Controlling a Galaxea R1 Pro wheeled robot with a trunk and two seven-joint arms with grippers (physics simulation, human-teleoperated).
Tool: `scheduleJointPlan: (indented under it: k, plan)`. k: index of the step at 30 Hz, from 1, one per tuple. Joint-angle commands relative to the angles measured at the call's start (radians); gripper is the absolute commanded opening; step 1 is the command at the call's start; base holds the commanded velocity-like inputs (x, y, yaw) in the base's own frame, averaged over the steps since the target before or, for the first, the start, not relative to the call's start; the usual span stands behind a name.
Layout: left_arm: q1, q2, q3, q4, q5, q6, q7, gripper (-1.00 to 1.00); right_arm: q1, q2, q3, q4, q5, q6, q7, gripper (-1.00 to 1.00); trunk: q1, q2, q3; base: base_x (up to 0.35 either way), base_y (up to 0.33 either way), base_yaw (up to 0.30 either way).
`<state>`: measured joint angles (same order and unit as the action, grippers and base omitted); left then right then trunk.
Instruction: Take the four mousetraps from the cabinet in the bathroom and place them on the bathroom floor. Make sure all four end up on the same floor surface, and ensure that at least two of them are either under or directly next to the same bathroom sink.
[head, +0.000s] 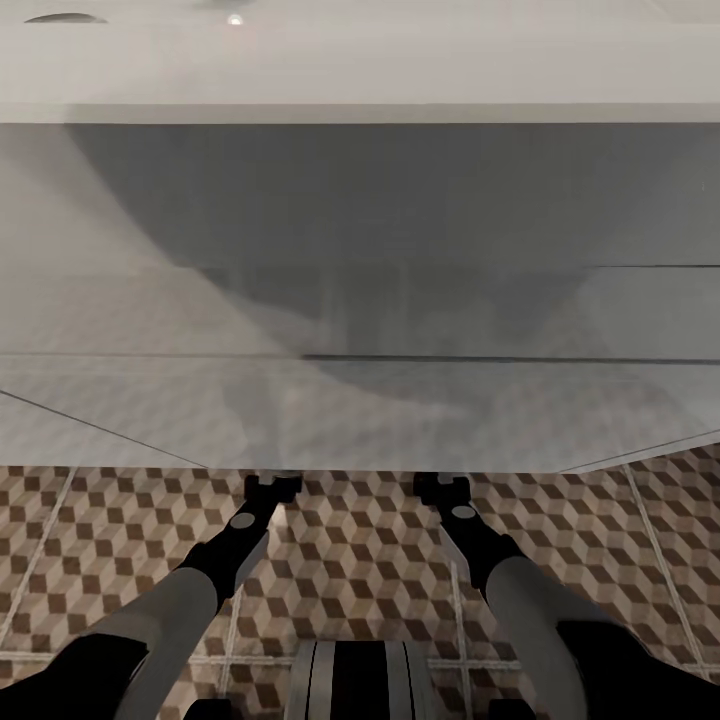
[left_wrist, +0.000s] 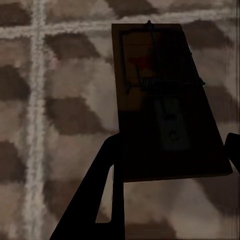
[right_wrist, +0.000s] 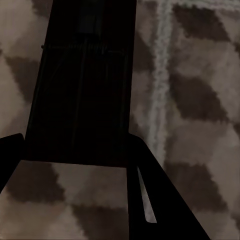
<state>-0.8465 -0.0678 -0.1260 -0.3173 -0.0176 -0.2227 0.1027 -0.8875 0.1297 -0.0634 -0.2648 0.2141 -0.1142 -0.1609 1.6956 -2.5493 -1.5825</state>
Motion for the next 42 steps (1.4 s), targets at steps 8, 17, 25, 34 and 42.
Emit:
scheduleJointPlan:
  k: [8, 17, 25, 34, 42]
  plan:
    - [-0.002, 0.000, -0.009, 0.009, -0.001, 0.001, 0.002, -1.00, -0.025, 0.000, -0.010, 0.048, 0.005, -0.008, -0.002, -1.00, 0.000, 0.000, 0.000, 0.000, 0.000, 0.000]
    - [-0.020, 0.002, -0.009, 0.037, -0.001, 0.018, 0.001, -1.00, -0.031, -0.001, -0.010, 0.061, -0.027, -0.013, -0.002, -1.00, 0.000, 0.000, 0.000, 0.000, 0.000, 0.000]
    - [-0.023, 0.002, -0.009, 0.045, -0.001, 0.020, 0.000, -1.00, -0.041, -0.001, -0.010, 0.064, -0.031, -0.013, -0.002, -1.00, 0.000, 0.000, 0.000, 0.000, 0.000, 0.000]
    - [-0.033, 0.001, -0.009, 0.047, -0.001, 0.020, 0.000, -1.00, -0.055, -0.001, -0.010, 0.066, -0.033, -0.012, -0.002, -1.00, 0.000, 0.000, 0.000, 0.000, 0.000, 0.000]
    - [-0.034, 0.001, -0.009, 0.047, 0.000, 0.020, 0.000, -1.00, -0.074, -0.001, -0.010, 0.076, -0.035, -0.010, -0.002, -1.00, 0.000, 0.000, 0.000, 0.000, 0.000, 0.000]
